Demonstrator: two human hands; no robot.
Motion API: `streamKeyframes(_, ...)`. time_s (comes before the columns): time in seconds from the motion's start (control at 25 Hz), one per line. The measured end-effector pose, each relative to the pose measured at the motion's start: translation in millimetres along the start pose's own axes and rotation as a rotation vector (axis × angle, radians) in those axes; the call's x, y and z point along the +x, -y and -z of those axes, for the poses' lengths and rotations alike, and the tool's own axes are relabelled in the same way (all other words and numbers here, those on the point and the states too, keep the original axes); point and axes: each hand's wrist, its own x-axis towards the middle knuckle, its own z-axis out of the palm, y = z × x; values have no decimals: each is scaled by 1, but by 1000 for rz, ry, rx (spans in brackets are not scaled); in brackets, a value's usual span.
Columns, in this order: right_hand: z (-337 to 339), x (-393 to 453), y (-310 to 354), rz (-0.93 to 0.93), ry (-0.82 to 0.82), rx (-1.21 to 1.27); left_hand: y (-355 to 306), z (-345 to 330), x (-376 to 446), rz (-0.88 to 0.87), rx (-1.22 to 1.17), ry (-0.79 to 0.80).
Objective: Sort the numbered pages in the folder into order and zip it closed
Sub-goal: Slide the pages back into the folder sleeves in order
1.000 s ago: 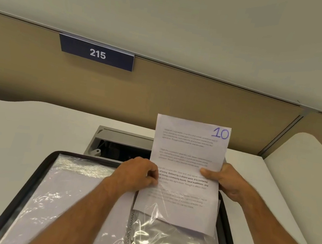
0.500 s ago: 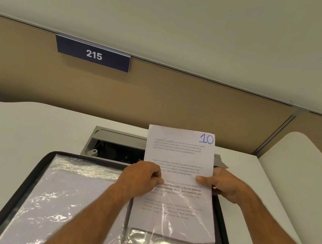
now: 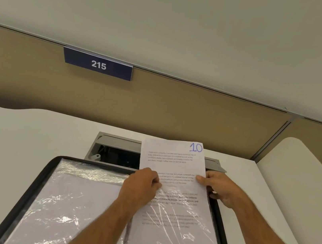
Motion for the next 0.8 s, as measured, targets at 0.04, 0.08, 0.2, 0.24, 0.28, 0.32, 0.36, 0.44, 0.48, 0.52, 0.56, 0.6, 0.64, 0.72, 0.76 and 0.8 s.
streamKeyframes(0.04,-1,-1,-1,23,-25,74,-2,0,-1,-5,5,0)
streamKeyframes(0.08,-1,-1,-1,25,-37,100,-3,0,-2,-12,10,-4)
streamKeyframes(0.2,10,-8,1,-73,36,-123,-6,0,-3,-10,-4,-14)
streamKeyframes(0.24,14,-10,3,-100,61,-187,-6,0,-3,-7,-10,-12)
streamKeyframes(0.28,15,-10,4,-95,65,-187,-6,1,-4,-6,-11,-9)
streamKeyframes(0.32,13,-11,4,-61,49,-117,-6,1,-4,-7,-8,-9)
streamKeyframes(0.36,8,-11,5,-6,22,0,-6,2,-3,-9,-5,-9)
streamKeyframes(0.44,-2,-9,5,66,-39,167,-7,1,-2,-10,-2,-8)
streamKeyframes(0.48,-5,-8,5,67,-47,148,-7,1,-2,-10,0,-10)
streamKeyframes(0.52,-4,-7,6,49,-40,77,-7,1,-2,-9,1,-11)
streamKeyframes(0.56,-1,-8,8,20,-21,-39,-7,1,-3,-11,3,-13)
streamKeyframes(0.6,3,-8,8,-12,9,-175,-7,1,-3,-14,7,-15)
streamKeyframes(0.64,7,-9,9,-43,39,-282,-7,0,-3,-17,12,-17)
streamKeyframes(0.72,9,-9,10,-30,68,-299,-7,-1,-2,-19,19,-21)
streamKeyframes(0.76,5,-10,10,18,49,-192,-8,-1,-2,-16,18,-22)
streamKeyframes(0.8,1,-9,10,71,7,-62,-8,-2,-1,-13,13,-21)
